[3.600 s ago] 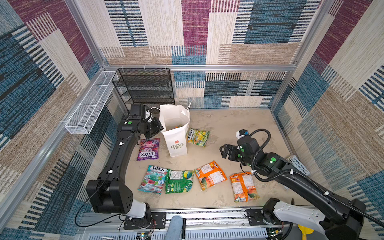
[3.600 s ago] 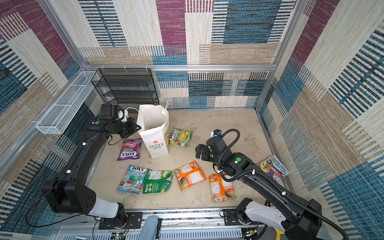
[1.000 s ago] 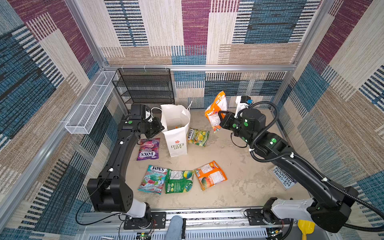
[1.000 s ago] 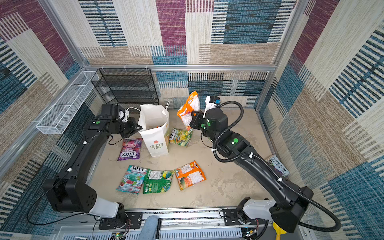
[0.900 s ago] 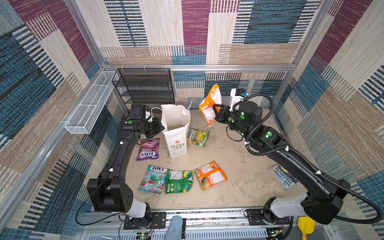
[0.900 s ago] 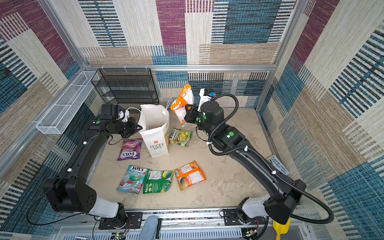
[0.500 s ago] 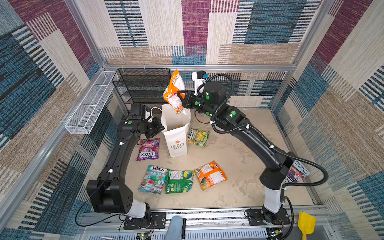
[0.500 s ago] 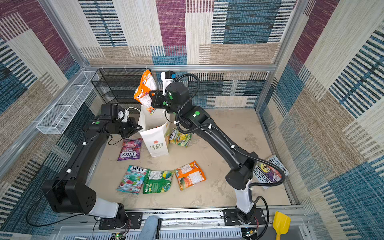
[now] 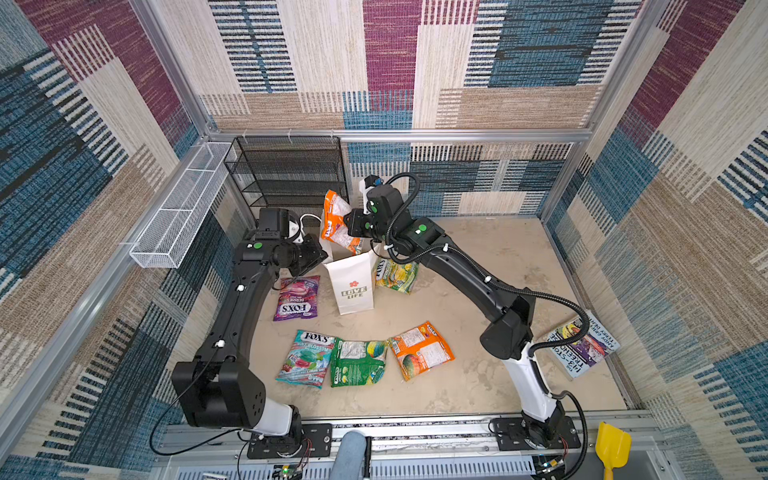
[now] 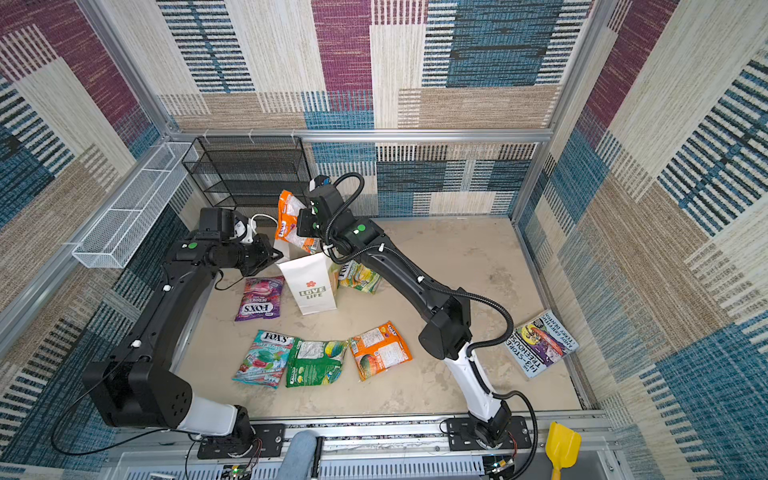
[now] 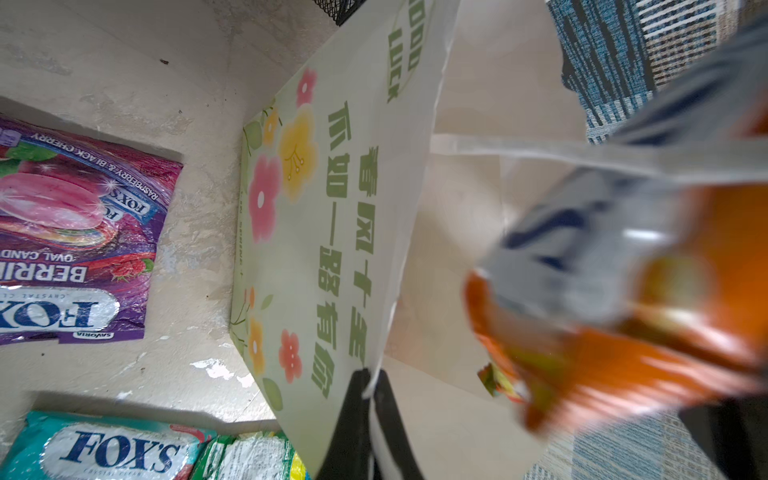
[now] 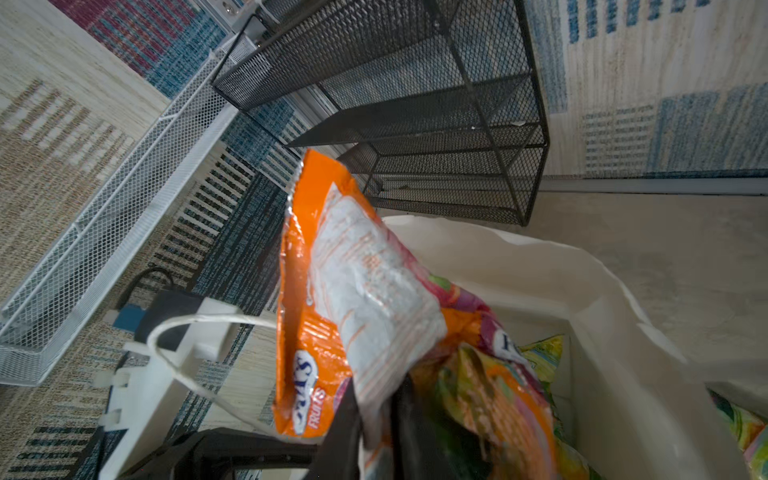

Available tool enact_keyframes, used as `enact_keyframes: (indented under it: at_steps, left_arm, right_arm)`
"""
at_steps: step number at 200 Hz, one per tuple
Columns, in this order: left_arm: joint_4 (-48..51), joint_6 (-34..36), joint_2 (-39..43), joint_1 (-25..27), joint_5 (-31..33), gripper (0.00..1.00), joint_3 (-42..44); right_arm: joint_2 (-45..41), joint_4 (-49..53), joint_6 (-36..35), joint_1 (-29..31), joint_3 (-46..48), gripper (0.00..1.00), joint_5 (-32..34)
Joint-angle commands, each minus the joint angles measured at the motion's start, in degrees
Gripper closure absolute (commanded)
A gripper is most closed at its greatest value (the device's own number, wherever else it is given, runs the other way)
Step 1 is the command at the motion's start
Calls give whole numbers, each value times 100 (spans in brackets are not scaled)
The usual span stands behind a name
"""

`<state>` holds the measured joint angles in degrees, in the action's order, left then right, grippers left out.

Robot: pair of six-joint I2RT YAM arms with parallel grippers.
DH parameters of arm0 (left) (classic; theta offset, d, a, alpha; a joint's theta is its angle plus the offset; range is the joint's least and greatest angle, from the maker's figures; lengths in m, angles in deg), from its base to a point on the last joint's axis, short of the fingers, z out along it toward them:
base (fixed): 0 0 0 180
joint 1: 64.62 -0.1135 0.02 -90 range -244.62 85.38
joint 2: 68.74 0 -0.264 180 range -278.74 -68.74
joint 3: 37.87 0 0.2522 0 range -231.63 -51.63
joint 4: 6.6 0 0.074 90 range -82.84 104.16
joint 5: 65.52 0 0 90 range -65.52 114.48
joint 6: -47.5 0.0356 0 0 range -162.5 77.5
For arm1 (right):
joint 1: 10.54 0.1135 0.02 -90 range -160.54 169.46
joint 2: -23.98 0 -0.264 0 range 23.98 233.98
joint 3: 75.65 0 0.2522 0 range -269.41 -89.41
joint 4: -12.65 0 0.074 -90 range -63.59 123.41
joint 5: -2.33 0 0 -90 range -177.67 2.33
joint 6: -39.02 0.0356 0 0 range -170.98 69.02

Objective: Place the snacks into the paper bag
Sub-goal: 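Lift the orange packet with the right gripper and carry it over the bag, then open the right gripper to drop the orange packet into the bag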

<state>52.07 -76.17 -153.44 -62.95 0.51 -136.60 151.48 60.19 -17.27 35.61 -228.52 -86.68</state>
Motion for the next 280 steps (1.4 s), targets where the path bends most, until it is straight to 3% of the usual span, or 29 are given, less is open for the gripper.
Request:
enact_keyframes:
  at_steps: [1,70,129,146,182,221,256,271,280]
  left_arm:
    - [-80,-9,31,-13,-101,100,-22]
    - [-89,-30,-4,-50,-117,100,-15]
    - [-83,-45,-50,-71,-135,100,-10]
    - [-95,-49,-62,-79,-126,100,2]
    - [-88,-61,-51,-79,-161,100,-6]
    - [-96,-61,-35,-76,-135,100,6]
    - [-90,-61,-53,-73,-161,100,0]
    - [-91,-56,-46,-80,-148,100,-7]
    - [-91,-57,-51,-85,-151,100,-11]
  right_arm:
    - [84,-128,58,-1,11,79,216]
    - [54,-101,-90,-1,-84,68,-195]
    - [-454,-28,-594,-1,-149,38,-657]
    - [-671,147,-833,-1,-178,31,-357]
    - [-1239,554,-1351,-9,235,17,1039]
    - [-1579,630,-1282,-57,1050,15,1688]
    - [-1537,318,-1047,-251,1626,20,1334]
    - [-1305,350,-1070,-291,1401,29,1031]
    - [-1155,375,-1137,-301,1197,44,867]
